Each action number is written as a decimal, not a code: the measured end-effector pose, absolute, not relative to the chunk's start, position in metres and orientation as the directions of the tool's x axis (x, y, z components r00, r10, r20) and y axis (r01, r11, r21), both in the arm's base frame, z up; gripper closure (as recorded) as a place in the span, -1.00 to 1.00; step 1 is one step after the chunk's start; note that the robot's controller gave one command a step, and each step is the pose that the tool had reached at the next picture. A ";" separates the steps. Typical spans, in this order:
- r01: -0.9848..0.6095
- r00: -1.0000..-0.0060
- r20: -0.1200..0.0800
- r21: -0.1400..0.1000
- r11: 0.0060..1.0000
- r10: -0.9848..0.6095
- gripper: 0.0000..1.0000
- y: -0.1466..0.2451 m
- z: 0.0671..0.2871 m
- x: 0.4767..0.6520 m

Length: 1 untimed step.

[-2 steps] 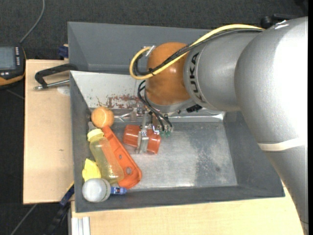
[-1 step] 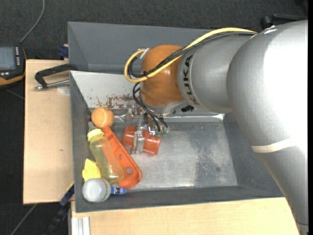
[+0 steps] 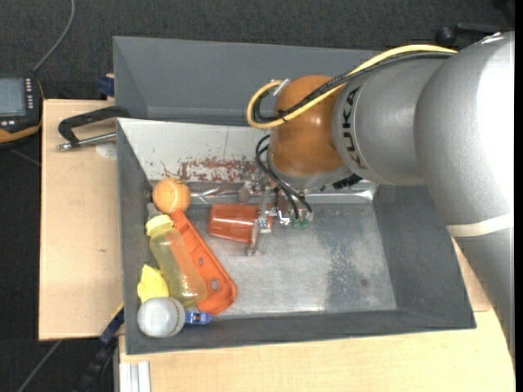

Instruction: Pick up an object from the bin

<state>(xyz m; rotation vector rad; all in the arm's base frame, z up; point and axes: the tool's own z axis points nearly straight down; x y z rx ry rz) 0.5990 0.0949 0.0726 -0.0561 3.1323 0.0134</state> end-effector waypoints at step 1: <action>0.019 -1.000 -0.009 0.007 1.000 0.019 -1.00 0.044 0.073 0.598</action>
Offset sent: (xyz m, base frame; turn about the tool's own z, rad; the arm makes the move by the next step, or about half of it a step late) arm -0.0126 0.0115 -0.0026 0.0139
